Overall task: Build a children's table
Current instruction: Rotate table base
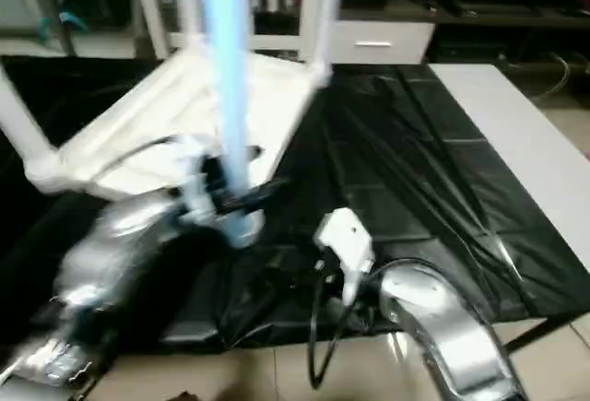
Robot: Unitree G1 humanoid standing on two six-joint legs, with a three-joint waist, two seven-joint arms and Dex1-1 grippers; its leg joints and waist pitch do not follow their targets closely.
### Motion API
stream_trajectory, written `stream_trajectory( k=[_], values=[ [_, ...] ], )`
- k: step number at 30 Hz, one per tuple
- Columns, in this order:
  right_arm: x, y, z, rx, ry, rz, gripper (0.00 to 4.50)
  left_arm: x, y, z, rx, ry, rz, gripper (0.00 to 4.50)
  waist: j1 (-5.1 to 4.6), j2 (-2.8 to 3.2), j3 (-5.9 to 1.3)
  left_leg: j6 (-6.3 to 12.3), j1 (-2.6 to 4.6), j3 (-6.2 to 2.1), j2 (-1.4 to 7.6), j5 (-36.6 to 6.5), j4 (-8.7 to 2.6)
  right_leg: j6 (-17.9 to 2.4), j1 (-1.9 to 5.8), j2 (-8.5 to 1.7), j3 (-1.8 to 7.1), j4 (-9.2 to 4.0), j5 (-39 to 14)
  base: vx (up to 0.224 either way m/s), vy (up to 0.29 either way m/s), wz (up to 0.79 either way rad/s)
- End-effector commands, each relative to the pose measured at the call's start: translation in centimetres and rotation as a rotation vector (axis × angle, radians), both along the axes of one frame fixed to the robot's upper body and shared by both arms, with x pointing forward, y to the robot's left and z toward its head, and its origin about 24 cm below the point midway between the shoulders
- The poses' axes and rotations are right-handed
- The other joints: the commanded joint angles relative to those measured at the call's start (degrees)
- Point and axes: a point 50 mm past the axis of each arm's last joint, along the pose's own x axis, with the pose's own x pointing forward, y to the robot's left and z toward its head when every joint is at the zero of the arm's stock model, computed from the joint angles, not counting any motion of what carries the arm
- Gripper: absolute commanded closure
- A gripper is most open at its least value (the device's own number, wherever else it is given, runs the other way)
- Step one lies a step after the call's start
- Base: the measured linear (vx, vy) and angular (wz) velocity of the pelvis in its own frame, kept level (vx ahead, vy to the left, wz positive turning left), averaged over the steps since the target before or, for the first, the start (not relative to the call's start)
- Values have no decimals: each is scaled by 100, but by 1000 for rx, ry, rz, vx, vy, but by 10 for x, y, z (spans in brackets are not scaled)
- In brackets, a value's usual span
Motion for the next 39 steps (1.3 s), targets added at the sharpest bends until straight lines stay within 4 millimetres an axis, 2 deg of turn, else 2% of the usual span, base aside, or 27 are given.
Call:
stream_trajectory(
  k=[1,2,3,5,7,8,10,11,12,13,14,15,16,17,19,20,22,27,28,29,30,31,32,33,36,37,39],
  values=[
    [-1,-4,7,1,-20,-20,77,8,-7,-3,57,-21,67,2,-22,2,-369,128,39,-105,229,-518,-420,-1342,266,-380,206,-387,744,0,0,0],
    [-2,-5,7,1,-21,-23,77,11,-8,-4,75,-32,105,2,-31,-11,-377,151,35,-105,230,-493,-415,-1369,282,-389,207,-375,790,0,0,0],
    [-3,-5,8,1,-21,-27,77,17,-3,-6,96,-34,157,2,-84,19,-364,242,12,-113,223,-479,-413,-1431,281,-381,195,-394,785,0,0,0],
    [-5,-5,8,2,-21,-34,77,21,9,-7,108,-56,212,2,-124,-7,-365,298,16,-115,232,-539,-413,-1473,294,-386,193,-404,626,0,0,0],
    [-5,-5,8,3,-22,-37,77,21,13,-7,109,-66,217,2,-148,6,-363,332,19,-112,233,-577,-415,-1516,281,-387,193,-415,421,0,0,0],
    [-5,-4,8,5,-21,-39,77,20,19,-9,108,-70,204,2,-151,14,-357,336,42,-104,254,-639,-419,-1557,249,-385,194,-428,277,0,0,0],
    [-6,-4,8,5,-20,-42,77,17,23,-12,114,-72,168,2,-128,39,-341,294,59,-99,279,-731,-445,-1596,215,-383,195,-431,101,0,0,0],
    [-6,-3,8,6,-19,-44,77,11,29,-16,131,-52,103,2,-118,23,-341,284,67,-102,284,-726,-455,-1602,214,-394,195,-428,94,0,0,0],
    [-6,-3,9,6,-16,-45,77,0,38,-25,183,-13,-41,2,-123,36,-336,278,52,-101,284,-737,-462,-1600,209,-392,196,-420,85,0,0,0],
    [-6,-3,9,7,-16,-45,77,-3,41,-27,195,1,-78,2,-112,35,-337,256,54,-112,290,-737,-484,-1564,203,-412,198,-403,18,0,0,0],
    [-6,-3,9,7,-16,-45,77,-3,41,-27,195,1,-78,2,-132,66,-334,204,82,-88,285,-816,-480,-1549,160,-382,192,-412,-27,0,0,0],
    [-7,-3,9,-1,-5,-22,77,-6,49,-32,253,24,-133,2,-130,3,-326,186,80,-82,282,-876,-483,-1561,170,-388,193,-413,-75,0,0,0],
    [-7,-3,9,-2,-4,-19,77,-6,49,-32,259,24,-134,2,-110,38,-326,179,88,-84,284,-890,-491,-1547,162,-389,195,-418,-135,0,0,0],
    [-9,-3,8,-15,9,11,77,-4,54,-37,330,21,-154,2,-75,41,-326,167,138,-63,306,-936,-482,-1546,115,-393,203,-433,-149,0,0,0],
    [-11,-5,8,-34,14,35,77,1,56,-40,387,10,-158,2,-41,31,-311,144,108,-60,294,-940,-497,-1484,137,-385,201,-442,-139,0,0,0],
    [-11,-5,8,-40,14,41,77,2,56,-40,399,9,-158,2,-13,34,-319,110,126,-58,297,-970,-499,-1441,140,-408,207,-432,-136,0,0,0],
    [-11,-6,8,-48,12,46,77,5,57,-40,414,3,-151,2,-6,16,-325,107,92,-71,297,-896,-503,-1424,169,-433,204,-419,-48,0,0,0],
    [-8,-19,15,-85,-17,11,77,26,57,-32,508,-6,-107,2,-34,60,-339,143,85,-66,249,-802,-468,-1443,184,-418,208,-432,158,0,0,0],
    [-8,-20,16,-88,-17,9,77,27,57,-32,513,-1,-114,31,-27,53,-349,132,98,-71,263,-797,-467,-1459,191,-431,207,-423,184,0,0,0],
    [-8,-21,16,-92,-17,8,77,27,57,-32,515,10,-128,39,-32,64,-347,133,88,-79,271,-767,-467,-1510,201,-434,206,-408,262,0,0,0],
    [-9,-23,16,-99,-17,6,77,27,57,-33,513,40,-157,39,-44,38,-342,166,76,-72,267,-742,-466,-1552,204,-431,207,-412,324,0,0,0],
    [-10,-24,16,-106,-16,5,77,28,58,-34,523,72,-181,39,-50,59,-349,194,83,-67,267,-698,-459,-1600,202,-433,206,-409,400,0,0,0],
    [-11,-25,16,-110,-16,3,77,27,59,-35,544,83,-200,39,-60,52,-348,228,78,-70,270,-693,-460,-1644,208,-436,206,-407,441,0,0,0],
    [-11,-26,16,-112,-17,3,77,27,60,-35,560,87,-213,55,-70,63,-355,236,73,-69,266,-683,-451,-1661,218,-436,204,-397,471,0,0,0],
    [-14,-28,16,-118,-12,7,77,29,66,-34,596,128,-247,82,-104,66,-341,280,68,-73,271,-776,-462,-1703,216,-443,205,-426,339,0,0,0],
    [-14,-28,16,-120,-10,8,77,30,68,-34,609,144,-263,78,-113,59,-334,266,82,-72,272,-873,-469,-1708,210,-442,204,-446,179,0,0,0],
    [-15,-29,15,-125,-8,8,77,30,71,-33,630,159,-276,103,-118,81,-321,221,99,-82,295,-1025,-488,-1732,200,-456,210,-459,-64,0,0,0]
  ],
)
